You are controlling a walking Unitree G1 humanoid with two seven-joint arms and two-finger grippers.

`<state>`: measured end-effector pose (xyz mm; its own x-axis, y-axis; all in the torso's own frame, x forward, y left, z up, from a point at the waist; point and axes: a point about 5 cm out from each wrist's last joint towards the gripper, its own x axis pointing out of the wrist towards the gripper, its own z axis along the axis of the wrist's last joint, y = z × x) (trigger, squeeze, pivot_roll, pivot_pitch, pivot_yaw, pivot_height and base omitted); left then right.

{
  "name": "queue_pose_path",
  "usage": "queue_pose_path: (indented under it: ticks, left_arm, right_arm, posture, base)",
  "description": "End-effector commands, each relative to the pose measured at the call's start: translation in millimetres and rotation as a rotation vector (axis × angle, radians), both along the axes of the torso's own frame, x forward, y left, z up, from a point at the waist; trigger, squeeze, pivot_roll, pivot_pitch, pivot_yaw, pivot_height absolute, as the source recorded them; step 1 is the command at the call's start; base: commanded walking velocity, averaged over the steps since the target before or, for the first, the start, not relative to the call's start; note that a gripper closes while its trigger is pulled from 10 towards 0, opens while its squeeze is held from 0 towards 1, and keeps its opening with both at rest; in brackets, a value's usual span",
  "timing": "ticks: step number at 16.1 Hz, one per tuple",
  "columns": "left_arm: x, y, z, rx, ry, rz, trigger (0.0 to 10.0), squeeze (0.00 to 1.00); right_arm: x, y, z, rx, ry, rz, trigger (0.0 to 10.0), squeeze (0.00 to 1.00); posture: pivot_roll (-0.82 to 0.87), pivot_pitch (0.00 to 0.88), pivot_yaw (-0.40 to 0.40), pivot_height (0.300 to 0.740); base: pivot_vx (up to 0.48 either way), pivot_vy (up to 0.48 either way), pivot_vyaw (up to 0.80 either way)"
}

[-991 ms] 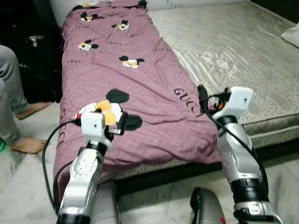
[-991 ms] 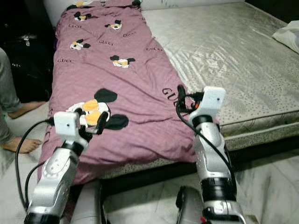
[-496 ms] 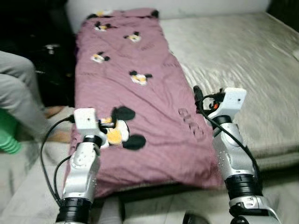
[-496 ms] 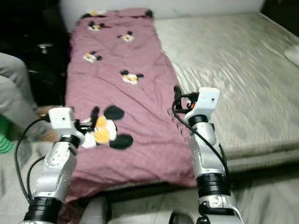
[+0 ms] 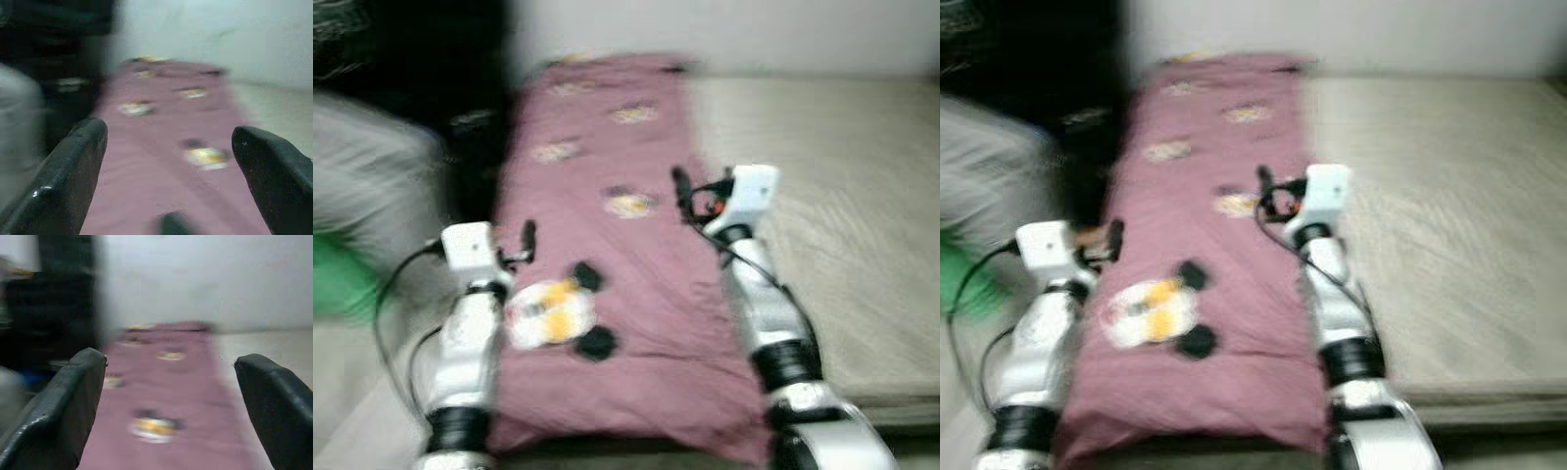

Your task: Clean up the room

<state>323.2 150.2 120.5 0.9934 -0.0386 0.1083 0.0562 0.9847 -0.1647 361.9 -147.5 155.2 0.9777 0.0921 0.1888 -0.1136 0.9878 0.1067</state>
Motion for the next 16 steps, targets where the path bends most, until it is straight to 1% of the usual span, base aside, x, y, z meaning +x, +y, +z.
queue_pose_path:
  ticks: [1, 4, 7, 8, 9, 10, 11, 12, 13, 15, 16]
  left_arm:
    - [-7.0, 3.4, -3.7, 0.039, 0.005, -0.003, 10.0, 0.00]
    - [-18.1, 9.1, -14.1, 0.024, 0.029, 0.018, 10.0, 0.00]
    - [-22.9, 11.3, -17.5, 0.030, 0.055, 0.013, 10.0, 0.00]
    - [-22.3, 12.0, -17.7, 0.028, 0.063, 0.013, 10.0, 0.00]
    - [-21.1, 8.4, -12.9, 0.035, 0.049, -0.002, 10.0, 0.00]
    - [-20.9, 6.5, -9.9, 0.037, 0.038, -0.008, 10.0, 0.00]
    - [-20.0, 5.7, -6.2, 0.031, 0.029, -0.009, 10.0, 0.00]
    - [-23.1, 6.3, -4.1, 0.023, 0.029, -0.002, 10.0, 0.00]
    - [-24.2, 7.3, -5.3, 0.016, 0.036, 0.002, 10.0, 0.00]
    - [-33.1, 13.4, -14.1, 0.016, 0.076, 0.029, 10.0, 0.00]
    - [-35.1, 13.4, -14.9, 0.015, 0.077, 0.027, 10.0, 0.00]
  right_arm:
    - [0.2, 4.6, -3.9, 0.010, 0.017, 0.006, 10.0, 0.00]
    - [-6.6, 3.6, -12.9, -0.002, 0.039, -0.017, 10.0, 0.00]
    - [-15.1, 2.5, -25.4, -0.009, 0.073, -0.025, 10.0, 0.00]
    - [-16.1, 4.9, -25.2, -0.015, 0.073, -0.019, 10.0, 0.00]
    - [-17.3, 9.4, -20.6, -0.038, 0.048, 0.004, 10.0, 0.00]
    - [-18.1, 10.8, -18.8, -0.039, 0.037, 0.009, 10.0, 0.00]
    - [-17.8, 13.3, -18.8, -0.040, 0.041, 0.015, 10.0, 0.00]
    - [-19.0, 14.4, -18.9, -0.027, 0.051, 0.013, 10.0, 0.00]
    - [-19.2, 14.2, -19.6, -0.027, 0.057, 0.012, 10.0, 0.00]
    - [-24.1, 12.8, -24.6, -0.035, 0.078, 0.011, 10.0, 0.00]
    - [-25.6, 12.2, -25.5, -0.037, 0.082, 0.011, 10.0, 0.00]
  posture:
    - [0.07, 0.000, -0.031, 0.740]
    - [0.05, 0.000, -0.025, 0.740]
    - [0.04, 0.000, -0.011, 0.740]
    - [0.04, 0.000, -0.012, 0.740]
    - [0.04, 0.000, -0.016, 0.740]
    - [0.04, 0.000, -0.017, 0.740]
    - [0.04, 0.000, -0.018, 0.740]
    - [0.04, 0.013, -0.027, 0.740]
    - [0.04, 0.017, -0.029, 0.740]
    - [0.04, 0.044, -0.035, 0.740]
    - [0.04, 0.054, -0.038, 0.740]
  base:
    - [0.000, 0.000, 0.00]
    - [0.000, 0.000, 0.00]
    - [0.000, 0.000, 0.00]
    - [0.000, 0.000, 0.00]
    - [0.000, 0.000, 0.59]
    - [0.000, 0.000, 0.59]
    - [0.000, 0.000, 0.76]
    - [0.000, 0.000, 0.00]
    - [0.000, 0.000, 0.00]
    - [0.000, 0.000, 0.00]
    - [0.000, 0.000, 0.00]
